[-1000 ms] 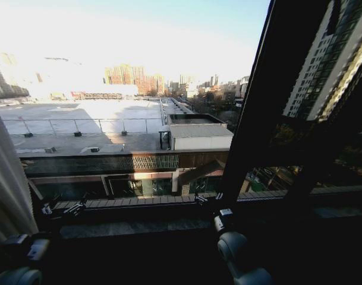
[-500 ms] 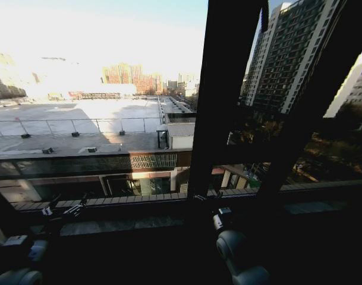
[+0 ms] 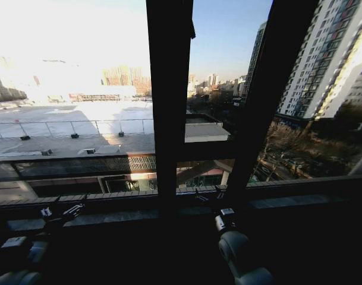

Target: Open the curtains by pulling them apart, changing their state from closed to fully open.

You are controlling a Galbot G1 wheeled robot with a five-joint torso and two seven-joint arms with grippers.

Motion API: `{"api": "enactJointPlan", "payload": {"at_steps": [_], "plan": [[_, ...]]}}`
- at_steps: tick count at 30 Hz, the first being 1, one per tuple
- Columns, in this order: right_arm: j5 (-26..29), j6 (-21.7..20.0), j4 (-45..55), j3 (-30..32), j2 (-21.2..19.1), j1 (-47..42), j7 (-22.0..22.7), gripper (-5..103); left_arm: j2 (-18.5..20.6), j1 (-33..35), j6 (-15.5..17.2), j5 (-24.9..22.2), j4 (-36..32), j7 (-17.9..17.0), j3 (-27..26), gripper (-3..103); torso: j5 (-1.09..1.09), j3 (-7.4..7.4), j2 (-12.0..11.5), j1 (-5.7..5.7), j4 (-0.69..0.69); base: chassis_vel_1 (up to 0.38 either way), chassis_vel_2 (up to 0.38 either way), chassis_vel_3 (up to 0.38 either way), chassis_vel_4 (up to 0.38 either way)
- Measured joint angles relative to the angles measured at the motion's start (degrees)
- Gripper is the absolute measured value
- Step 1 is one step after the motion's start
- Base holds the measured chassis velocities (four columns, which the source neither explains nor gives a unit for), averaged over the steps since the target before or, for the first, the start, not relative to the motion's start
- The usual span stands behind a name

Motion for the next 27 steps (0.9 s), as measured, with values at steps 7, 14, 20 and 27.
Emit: {"api": "enactJointPlan", "payload": {"at_steps": [7, 14, 20, 27], "plan": [[0.01, 0.09, -0.26, 0.0, 0.35, -0.03, 0.07, 100, 0.24, -0.04, -0.09, -0.08, 0.45, -0.02, -0.25, 100, -0.03, -0.01, 0.01, 0.0, 0.03, -0.055, -0.369, 0.053, 0.372], [-0.01, 0.17, -0.67, 0.02, 0.52, 0.03, 0.11, 100, 0.22, -0.1, -0.17, -0.22, 0.69, -0.02, -0.21, 100, -0.03, 0.0, 0.01, 0.0, 0.02, -0.05, -0.395, 0.042, 0.389], [-0.01, 0.36, -1.07, 0.69, 0.4, -0.02, 0.13, 100, 0.11, -0.34, -0.19, -0.15, 0.71, -0.02, 0.15, 100, 0.0, 0.0, 0.01, 0.0, 0.01, -0.048, -0.379, 0.061, 0.375], [0.1, 0.44, -1.3, 0.96, 0.27, 0.16, 0.15, 100, 0.09, -0.85, -0.16, -0.06, 0.69, 0.0, 0.58, 100, 0.04, 0.0, 0.01, -0.01, -0.01, -0.043, -0.389, 0.044, 0.386]]}}
